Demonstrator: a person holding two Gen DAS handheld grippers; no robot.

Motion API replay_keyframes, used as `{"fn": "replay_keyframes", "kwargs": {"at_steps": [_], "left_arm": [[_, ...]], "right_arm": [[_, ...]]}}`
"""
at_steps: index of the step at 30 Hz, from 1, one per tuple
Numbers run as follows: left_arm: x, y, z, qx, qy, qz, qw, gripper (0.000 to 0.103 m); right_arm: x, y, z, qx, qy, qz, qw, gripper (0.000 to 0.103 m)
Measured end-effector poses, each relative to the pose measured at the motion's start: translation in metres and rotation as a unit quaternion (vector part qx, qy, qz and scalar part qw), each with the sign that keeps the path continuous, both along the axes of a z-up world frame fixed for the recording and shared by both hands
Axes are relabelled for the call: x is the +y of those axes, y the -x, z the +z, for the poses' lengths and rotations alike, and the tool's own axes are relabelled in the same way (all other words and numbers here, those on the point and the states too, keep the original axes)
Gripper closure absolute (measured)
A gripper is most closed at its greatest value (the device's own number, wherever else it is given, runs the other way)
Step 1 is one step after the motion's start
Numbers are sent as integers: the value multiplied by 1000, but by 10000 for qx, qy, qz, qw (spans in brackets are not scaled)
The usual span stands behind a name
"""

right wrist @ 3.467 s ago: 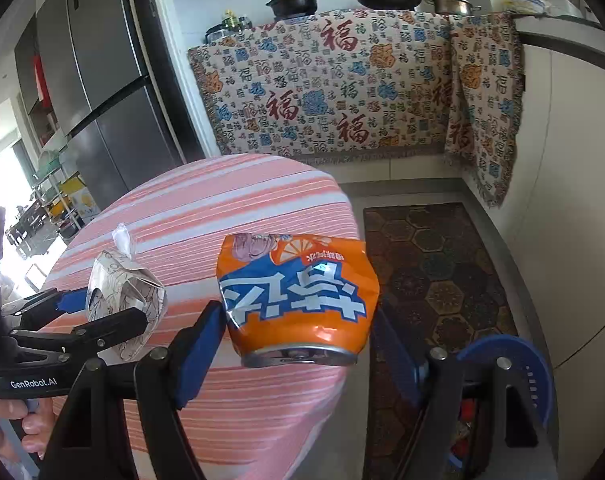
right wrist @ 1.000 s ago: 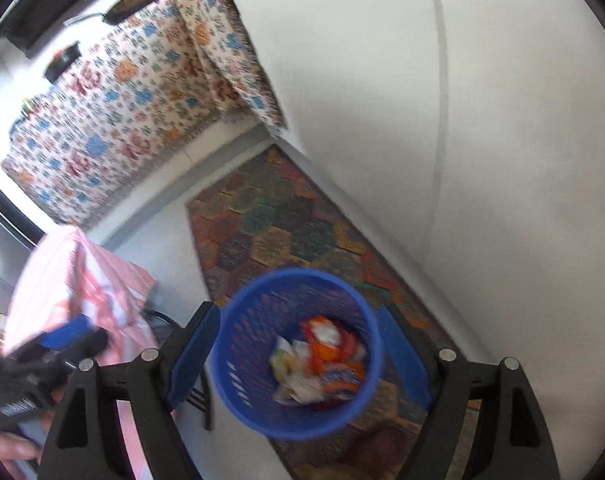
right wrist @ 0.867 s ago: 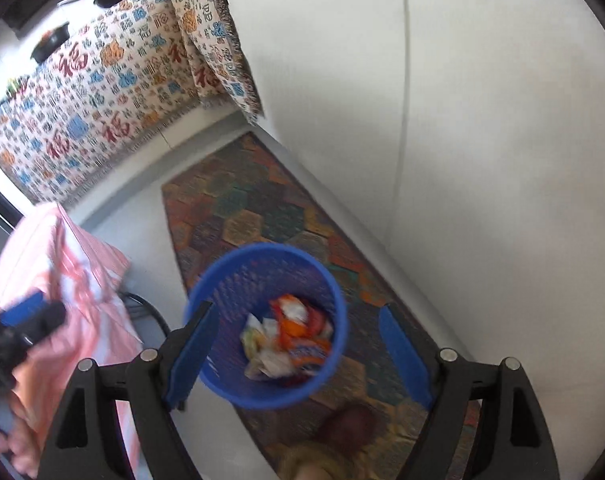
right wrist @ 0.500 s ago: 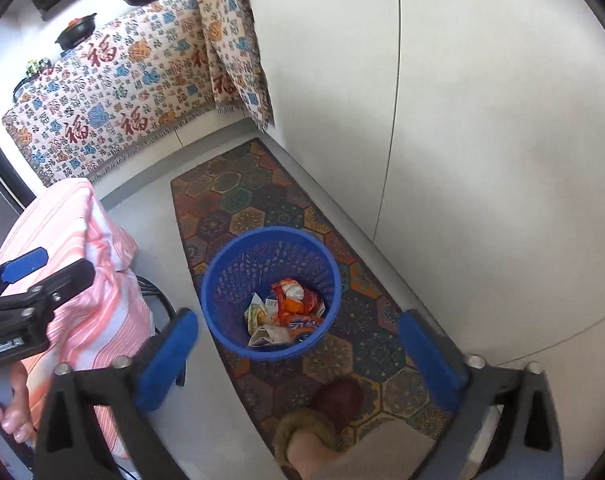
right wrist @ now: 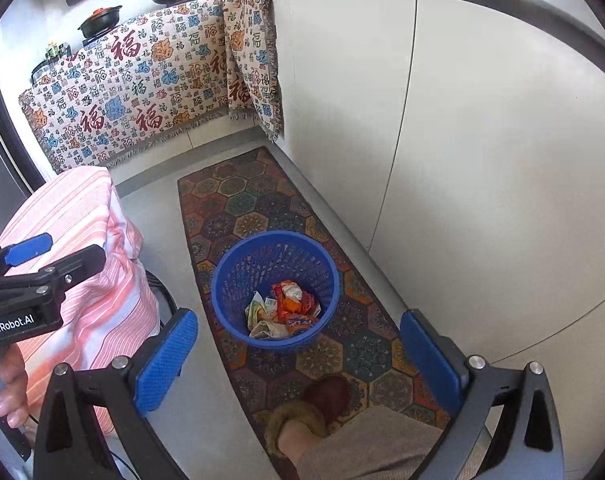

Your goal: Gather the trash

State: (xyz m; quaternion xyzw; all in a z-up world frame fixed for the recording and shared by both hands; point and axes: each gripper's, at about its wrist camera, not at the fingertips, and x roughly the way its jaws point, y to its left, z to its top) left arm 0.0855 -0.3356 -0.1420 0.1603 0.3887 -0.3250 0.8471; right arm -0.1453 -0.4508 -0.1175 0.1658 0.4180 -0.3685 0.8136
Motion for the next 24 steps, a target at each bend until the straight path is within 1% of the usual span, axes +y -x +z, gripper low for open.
{"fn": "replay_keyframes", "kwargs": {"at_steps": [2, 6, 11, 16, 24], "left_arm": [[0, 2, 0, -29, -24, 11, 10000, 0], [5, -1, 2, 125, 67, 0, 9999, 0], [5, 0, 4, 65, 39, 104, 9999, 0], [5, 0, 3, 97, -19, 194, 9998, 0], [6, -2, 1, 270, 29, 125, 9996, 0]], "right_arm": [[1, 0, -1, 4, -20, 9, 10000, 0], [2, 1, 0, 19, -16, 32, 10000, 0], [4, 0, 2, 6, 3, 68, 10000, 0], [4, 0, 1, 29, -20, 81, 10000, 0], [6, -1, 2, 26, 2, 90, 10000, 0]]}}
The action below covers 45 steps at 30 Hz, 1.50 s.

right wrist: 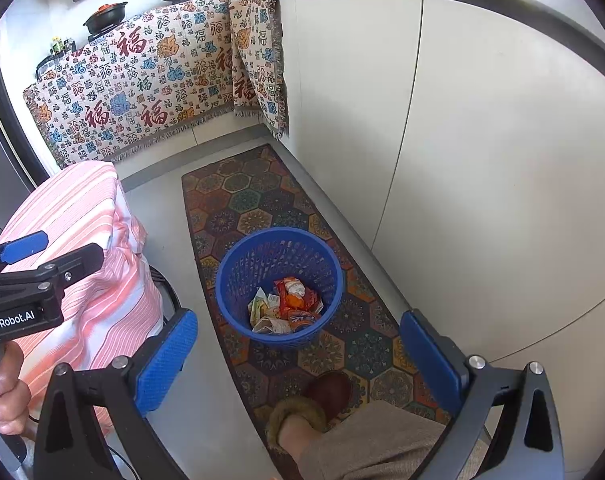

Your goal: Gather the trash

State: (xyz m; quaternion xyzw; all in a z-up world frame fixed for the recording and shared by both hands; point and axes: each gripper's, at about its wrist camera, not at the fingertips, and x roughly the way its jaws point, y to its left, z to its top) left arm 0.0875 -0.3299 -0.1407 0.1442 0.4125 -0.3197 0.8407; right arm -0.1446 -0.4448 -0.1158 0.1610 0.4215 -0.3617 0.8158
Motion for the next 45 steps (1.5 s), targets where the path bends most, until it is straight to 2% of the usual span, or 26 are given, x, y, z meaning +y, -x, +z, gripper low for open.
{"fn": "replay_keyframes", "kwargs": {"at_steps": [45], "left_arm": [[-6, 0, -3, 294, 154, -229, 9992, 1]], "right_arm": [[-5, 0, -3, 37, -45, -27, 10000, 0]]}}
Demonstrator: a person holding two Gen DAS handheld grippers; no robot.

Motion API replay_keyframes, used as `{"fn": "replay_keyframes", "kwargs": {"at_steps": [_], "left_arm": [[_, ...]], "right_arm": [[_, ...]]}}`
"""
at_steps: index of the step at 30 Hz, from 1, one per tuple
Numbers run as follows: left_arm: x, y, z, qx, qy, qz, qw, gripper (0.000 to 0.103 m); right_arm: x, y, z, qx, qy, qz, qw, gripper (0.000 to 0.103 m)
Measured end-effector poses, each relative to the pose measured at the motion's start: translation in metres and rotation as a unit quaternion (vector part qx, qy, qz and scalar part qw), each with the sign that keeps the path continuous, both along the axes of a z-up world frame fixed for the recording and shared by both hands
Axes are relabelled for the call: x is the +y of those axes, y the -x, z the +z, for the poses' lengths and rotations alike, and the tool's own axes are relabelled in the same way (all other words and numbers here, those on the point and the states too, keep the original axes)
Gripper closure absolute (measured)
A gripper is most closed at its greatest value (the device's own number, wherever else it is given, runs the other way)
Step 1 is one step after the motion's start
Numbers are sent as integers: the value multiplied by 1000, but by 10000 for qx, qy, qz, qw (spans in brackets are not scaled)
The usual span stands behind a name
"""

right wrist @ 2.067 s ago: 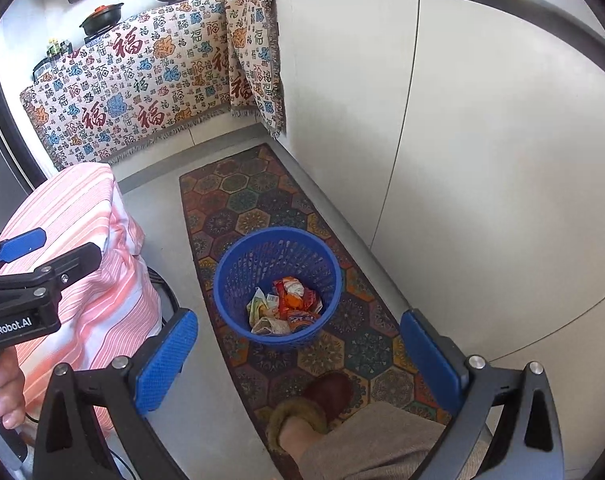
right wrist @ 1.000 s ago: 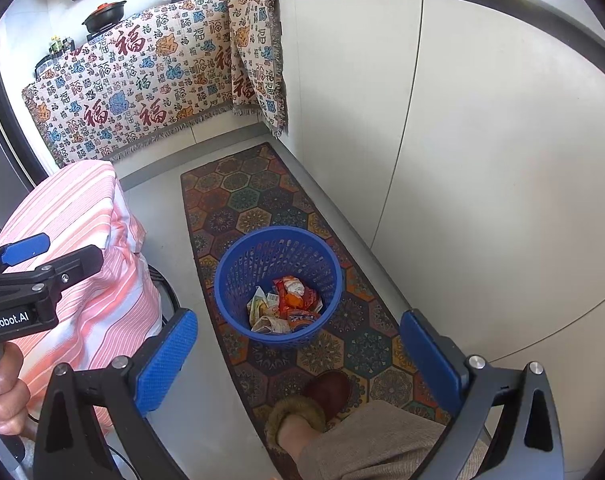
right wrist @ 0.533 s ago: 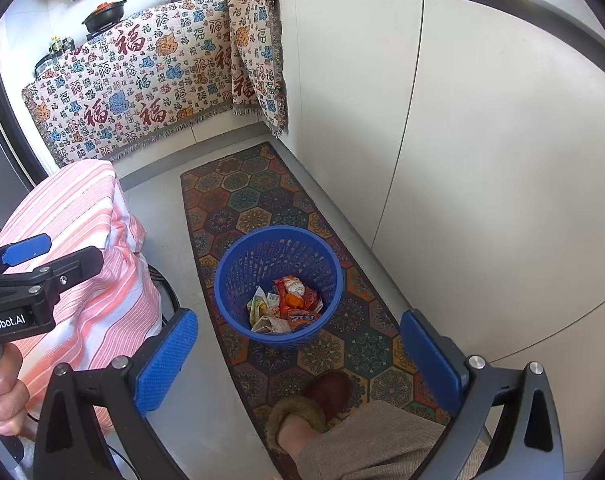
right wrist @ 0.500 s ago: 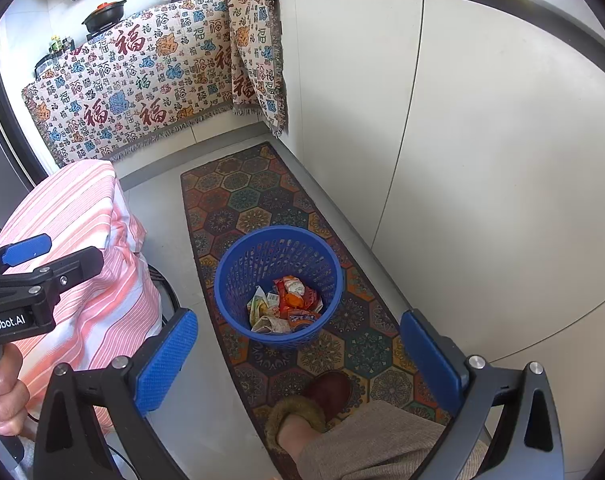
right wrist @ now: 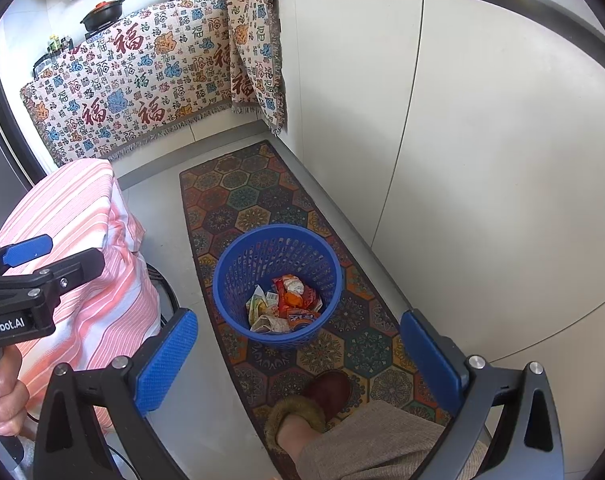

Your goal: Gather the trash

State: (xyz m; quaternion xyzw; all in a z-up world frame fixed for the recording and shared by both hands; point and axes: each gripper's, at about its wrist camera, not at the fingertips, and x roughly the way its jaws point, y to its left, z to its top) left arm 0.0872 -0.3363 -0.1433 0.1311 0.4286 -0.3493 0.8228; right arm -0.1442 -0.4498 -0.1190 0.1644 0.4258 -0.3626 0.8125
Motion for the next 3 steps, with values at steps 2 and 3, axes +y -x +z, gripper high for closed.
{"fn": "replay_keyframes", "kwargs": {"at_steps": [2, 3], "left_arm": [[0, 3, 1, -40, 55, -9, 10000, 1], [-1, 4, 2, -61, 66, -29, 10000, 1]], "right_arm": [[-1, 1, -1, -5, -4, -13, 10000, 0], [-2, 2, -2, -7, -8, -17, 10000, 0]]}}
